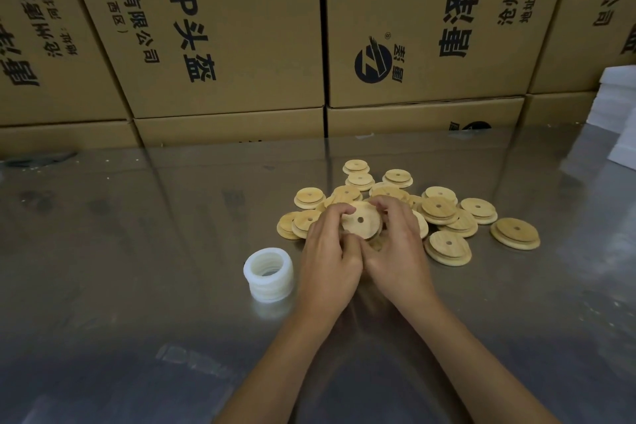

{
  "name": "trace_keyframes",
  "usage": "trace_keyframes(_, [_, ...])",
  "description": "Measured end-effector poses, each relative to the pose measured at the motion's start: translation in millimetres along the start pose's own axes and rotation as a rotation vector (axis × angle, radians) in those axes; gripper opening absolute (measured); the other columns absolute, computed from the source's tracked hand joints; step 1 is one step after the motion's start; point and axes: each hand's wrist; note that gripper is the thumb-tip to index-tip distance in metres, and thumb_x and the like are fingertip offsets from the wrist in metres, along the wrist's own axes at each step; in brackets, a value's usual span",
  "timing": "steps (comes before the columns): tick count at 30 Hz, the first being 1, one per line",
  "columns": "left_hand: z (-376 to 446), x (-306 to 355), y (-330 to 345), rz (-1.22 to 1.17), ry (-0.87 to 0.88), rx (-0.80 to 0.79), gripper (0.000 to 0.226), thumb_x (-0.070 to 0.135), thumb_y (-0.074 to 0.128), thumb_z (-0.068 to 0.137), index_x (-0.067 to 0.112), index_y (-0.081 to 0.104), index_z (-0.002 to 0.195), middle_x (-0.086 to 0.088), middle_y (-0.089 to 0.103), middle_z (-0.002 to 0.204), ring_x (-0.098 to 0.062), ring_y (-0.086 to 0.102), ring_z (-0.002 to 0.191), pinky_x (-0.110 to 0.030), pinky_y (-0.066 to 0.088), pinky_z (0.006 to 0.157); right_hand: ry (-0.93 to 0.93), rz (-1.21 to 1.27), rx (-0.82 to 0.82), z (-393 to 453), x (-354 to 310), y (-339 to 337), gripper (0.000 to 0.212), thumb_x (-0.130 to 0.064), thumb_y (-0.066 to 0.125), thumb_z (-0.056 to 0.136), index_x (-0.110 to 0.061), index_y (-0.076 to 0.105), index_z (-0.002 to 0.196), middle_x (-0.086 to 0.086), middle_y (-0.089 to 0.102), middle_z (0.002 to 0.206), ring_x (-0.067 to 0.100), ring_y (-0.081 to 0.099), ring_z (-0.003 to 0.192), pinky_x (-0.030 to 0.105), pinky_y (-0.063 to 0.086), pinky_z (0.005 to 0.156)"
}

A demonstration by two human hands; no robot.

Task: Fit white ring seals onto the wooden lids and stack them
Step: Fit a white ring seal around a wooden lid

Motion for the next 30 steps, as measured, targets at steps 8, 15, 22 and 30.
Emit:
trace_keyframes(8, [1, 7, -2, -0.043, 0.073, 0.041, 0.041, -0.001, 0.048, 0.081, 0.027, 0.058, 0.110, 0.017, 0.061, 0.110, -0.003, 0.054, 0.110, -0.024, 0.048, 0.087, 0.156, 0.003, -0.031, 4, 3, 1, 0.056, -0.019, 0.080, 0.078, -0.019, 0.059, 0.129, -0.001, 0.060, 0.120, 0.023, 0.055, 0.115, 0.043, 0.049, 0.097])
trace_keyframes(15, [2, 5, -2, 0.012, 0.103, 0.002, 0.028, 0.003, 0.050, 0.081, 0.025, 0.063, 0.094, 0.019, 0.062, 0.094, -0.004, 0.055, 0.098, -0.027, 0.047, 0.082, 0.075, -0.006, -0.233, -7, -1, 3, 0.034, -0.019, 0.067, 0.086, -0.026, 0.064, 0.119, -0.007, 0.071, 0.100, 0.012, 0.065, 0.094, 0.036, 0.054, 0.079])
trace_keyframes(22, [5, 6, -8, 0.005, 0.116, -0.032, 0.028, 0.005, 0.046, 0.077, 0.020, 0.063, 0.095, 0.012, 0.063, 0.092, -0.006, 0.058, 0.092, -0.031, 0.050, 0.078, 0.091, -0.034, -0.265, -7, 1, 5, 0.035, -0.021, 0.066, 0.085, -0.029, 0.061, 0.119, -0.004, 0.071, 0.093, 0.018, 0.065, 0.088, 0.040, 0.054, 0.076])
trace_keyframes(30, [8, 3, -15, 0.095, 0.130, -0.038, 0.028, 0.004, 0.046, 0.084, 0.022, 0.062, 0.097, 0.015, 0.062, 0.099, -0.003, 0.057, 0.094, -0.029, 0.049, 0.079, 0.123, -0.052, -0.274, -4, 3, 4, 0.031, -0.021, 0.065, 0.086, -0.030, 0.063, 0.115, -0.007, 0.070, 0.089, 0.017, 0.064, 0.086, 0.038, 0.053, 0.076])
Point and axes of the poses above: each hand's wrist, its own z-axis towards the middle knuckle, its own y-axis out of the palm, x = y × z
